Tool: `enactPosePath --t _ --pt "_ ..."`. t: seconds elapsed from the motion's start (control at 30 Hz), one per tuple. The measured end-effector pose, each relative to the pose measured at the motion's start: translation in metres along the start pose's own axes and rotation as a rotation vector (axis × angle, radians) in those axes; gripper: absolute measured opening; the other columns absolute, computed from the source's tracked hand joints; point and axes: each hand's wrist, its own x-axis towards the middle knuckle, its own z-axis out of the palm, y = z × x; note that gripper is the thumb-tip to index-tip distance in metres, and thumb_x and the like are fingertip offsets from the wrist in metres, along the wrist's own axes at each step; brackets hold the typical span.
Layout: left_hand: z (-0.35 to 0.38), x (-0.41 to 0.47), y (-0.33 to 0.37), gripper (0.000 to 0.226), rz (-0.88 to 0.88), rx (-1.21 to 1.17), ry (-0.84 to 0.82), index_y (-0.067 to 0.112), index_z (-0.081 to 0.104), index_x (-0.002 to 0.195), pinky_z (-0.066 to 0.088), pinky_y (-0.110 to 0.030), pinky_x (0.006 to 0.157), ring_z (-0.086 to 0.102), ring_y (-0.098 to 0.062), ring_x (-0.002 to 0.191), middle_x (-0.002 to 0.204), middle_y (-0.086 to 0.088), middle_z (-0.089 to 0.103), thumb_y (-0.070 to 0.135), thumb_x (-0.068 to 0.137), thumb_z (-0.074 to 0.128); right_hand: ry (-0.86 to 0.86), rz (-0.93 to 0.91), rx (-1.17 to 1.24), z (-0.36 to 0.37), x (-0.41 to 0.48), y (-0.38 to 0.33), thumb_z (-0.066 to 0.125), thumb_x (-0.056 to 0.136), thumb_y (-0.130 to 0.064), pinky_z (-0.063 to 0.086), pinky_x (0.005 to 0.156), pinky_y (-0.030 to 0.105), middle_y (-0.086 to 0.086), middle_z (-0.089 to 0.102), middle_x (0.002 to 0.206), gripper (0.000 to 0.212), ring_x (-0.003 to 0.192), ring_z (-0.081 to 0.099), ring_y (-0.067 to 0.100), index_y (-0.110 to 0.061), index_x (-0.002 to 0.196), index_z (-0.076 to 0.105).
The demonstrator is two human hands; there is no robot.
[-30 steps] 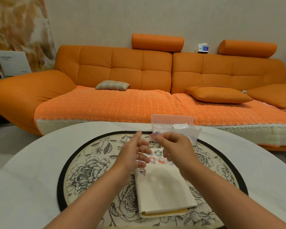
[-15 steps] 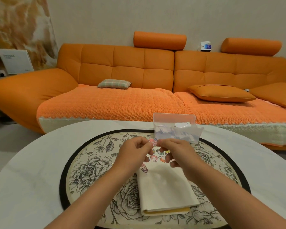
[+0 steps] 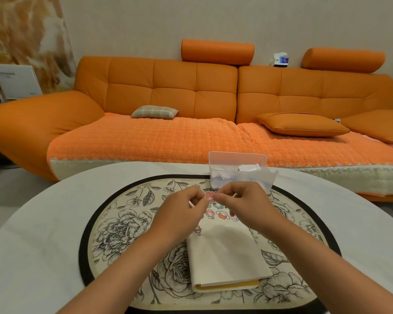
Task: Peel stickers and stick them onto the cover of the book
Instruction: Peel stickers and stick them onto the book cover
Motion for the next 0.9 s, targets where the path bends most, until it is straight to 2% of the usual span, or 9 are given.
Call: enactPosePath --t 0.13,0.2,0.27,0.33,0.4,0.47,0.57,0.7,0.9 --pt "-0.003 0.002 -0.005 0.025 -0.045 0.028 -0.029 0.028 0.072 0.075 0.054 -0.033 0.065 0.062 -0.008 0.06 0.072 0.015 0.072 0.039 0.093 0.059 0.019 0.045 -0.017 0.005 -0.001 0.005 0.082 0.081 -0.039 0.039 0.047 0.016 -0.012 0.063 0.058 0.021 0.049 0.052 0.002 -0.021 0.073 0.075" --pt "-0.005 0.005 -0.012 0.019 -0.039 0.141 -0.037 0.03 0.072 0.084 0.052 -0.028 0.066 0.062 -0.005 0.065 0.073 0.015 0.069 0.037 0.094 0.057 0.028 0.093 -0.015 0.007 0.0 0.009 0.081 0.081 -0.038 0.04 0.046 0.017 -0.006 0.065 0.062 0.021 0.049 0.051 0.006 -0.019 0.072 0.076" --pt "-0.008 0.008 -0.023 0.015 0.001 0.25 -0.017 0.032 0.07 0.101 0.049 -0.023 0.076 0.061 0.0 0.088 0.091 0.022 0.065 0.033 0.097 0.056 -0.015 0.159 0.014 0.005 0.0 0.012 0.081 0.082 -0.034 0.039 0.043 0.016 0.002 0.068 0.068 0.022 0.049 0.05 0.009 -0.015 0.073 0.076" --pt "-0.007 0.012 -0.036 0.022 0.057 0.321 -0.041 0.032 0.066 0.117 0.038 -0.021 0.092 0.049 -0.002 0.116 0.115 0.02 0.06 0.031 0.099 0.054 -0.101 0.222 0.011 0.006 -0.002 0.015 0.082 0.08 -0.033 0.039 0.044 0.016 0.003 0.069 0.069 0.024 0.049 0.05 0.012 -0.01 0.074 0.076" --pt "-0.004 0.014 -0.045 0.03 0.113 0.366 -0.104 0.03 0.061 0.128 0.031 -0.02 0.1 0.038 -0.002 0.127 0.13 0.018 0.055 0.031 0.1 0.052 -0.155 0.267 0.005 0.01 -0.003 0.019 0.083 0.08 -0.032 0.041 0.045 0.02 0.002 0.069 0.064 0.025 0.048 0.051 0.017 -0.008 0.074 0.076" --pt "-0.001 0.015 -0.051 0.034 0.147 0.379 -0.15 0.028 0.058 0.134 0.03 -0.022 0.105 0.034 -0.003 0.131 0.136 0.018 0.051 0.031 0.102 0.051 -0.183 0.292 -0.019 0.015 -0.002 0.022 0.082 0.081 -0.033 0.042 0.048 0.022 0.001 0.069 0.059 0.025 0.046 0.05 0.017 -0.012 0.069 0.074" --pt "0.002 0.016 -0.055 0.035 0.173 0.372 -0.149 0.027 0.058 0.136 0.03 -0.022 0.107 0.032 -0.003 0.132 0.137 0.018 0.049 0.033 0.102 0.05 -0.19 0.302 -0.071 0.021 -0.001 0.024 0.082 0.081 -0.036 0.04 0.045 0.017 -0.003 0.066 0.053 0.025 0.041 0.047 0.011 -0.015 0.07 0.075" --pt "0.004 0.019 -0.059 0.035 0.195 0.382 -0.136 0.025 0.059 0.135 0.032 -0.023 0.108 0.031 -0.003 0.132 0.137 0.017 0.049 0.031 0.103 0.049 -0.157 0.3 -0.103 0.027 0.001 0.028 0.082 0.08 -0.037 0.043 0.05 0.021 0.004 0.074 0.067 0.027 0.041 0.049 0.006 -0.012 0.071 0.076" --pt "0.006 0.018 -0.061 0.033 0.214 0.362 -0.114 0.023 0.062 0.132 0.037 -0.03 0.108 0.033 -0.005 0.131 0.136 0.015 0.051 0.028 0.102 0.049 -0.131 0.234 -0.251 0.033 0.005 0.037 0.078 0.083 -0.041 0.04 0.057 0.025 -0.008 0.061 0.05 0.034 0.041 0.046 0.0 -0.017 0.061 0.071"
